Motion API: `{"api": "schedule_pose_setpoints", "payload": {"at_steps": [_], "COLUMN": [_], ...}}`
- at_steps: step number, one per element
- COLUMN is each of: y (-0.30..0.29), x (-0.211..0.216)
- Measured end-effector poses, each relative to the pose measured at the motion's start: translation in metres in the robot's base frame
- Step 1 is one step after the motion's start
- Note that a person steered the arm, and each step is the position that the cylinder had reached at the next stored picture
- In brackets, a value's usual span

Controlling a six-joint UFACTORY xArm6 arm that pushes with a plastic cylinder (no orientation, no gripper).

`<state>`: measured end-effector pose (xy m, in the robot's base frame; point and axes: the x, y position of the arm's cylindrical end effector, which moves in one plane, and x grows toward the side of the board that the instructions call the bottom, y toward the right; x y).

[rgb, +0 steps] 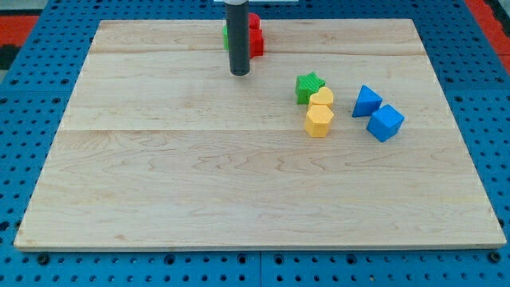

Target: Move the arm diagonal to the green circle

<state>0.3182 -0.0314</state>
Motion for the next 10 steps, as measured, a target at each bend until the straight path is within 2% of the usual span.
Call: {"api": "schedule_pose_setpoints", "payload": {"at_steps": [2, 10], "y": [-0.06, -0.052], "x": [-0.006, -0.009]}}
